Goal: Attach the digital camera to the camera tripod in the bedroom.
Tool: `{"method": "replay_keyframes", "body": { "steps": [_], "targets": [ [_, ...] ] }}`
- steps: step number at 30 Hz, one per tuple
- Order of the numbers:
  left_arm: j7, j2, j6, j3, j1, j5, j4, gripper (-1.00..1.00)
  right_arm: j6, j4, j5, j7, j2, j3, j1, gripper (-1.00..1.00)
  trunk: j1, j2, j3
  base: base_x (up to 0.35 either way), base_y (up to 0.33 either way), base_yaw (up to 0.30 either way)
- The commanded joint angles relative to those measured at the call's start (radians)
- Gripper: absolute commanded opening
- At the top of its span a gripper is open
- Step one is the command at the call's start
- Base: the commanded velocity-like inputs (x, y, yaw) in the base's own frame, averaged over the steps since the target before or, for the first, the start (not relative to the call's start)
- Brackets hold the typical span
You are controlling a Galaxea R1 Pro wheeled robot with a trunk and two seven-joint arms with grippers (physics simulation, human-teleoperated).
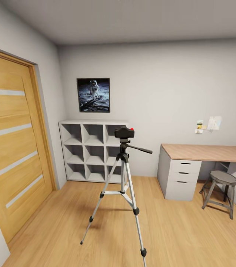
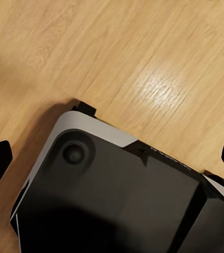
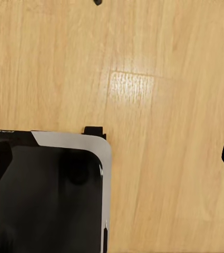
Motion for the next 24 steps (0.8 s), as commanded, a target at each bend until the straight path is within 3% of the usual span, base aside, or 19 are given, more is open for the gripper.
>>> {"method": "replay_keyframes", "body": {
  "steps": [1,24],
  "targets": [
    [0.004,0.0,0.004,-0.009,0.0,0.007,-0.001,1.0,-0.006,0.003,0.009,0.002,0.0,-0.009,-0.001,1.0,0.0,-0.001,0.0,0.0,0.0,0.0],
    [0.004,0.0,0.004,-0.01,0.0,0.005,-0.003,1.0,0.0,0.003,0.013,0.002,-0.004,-0.007,-0.001,1.0,0.0,-0.001,0.001,0.0,0.0,0.0]
  ]
}}
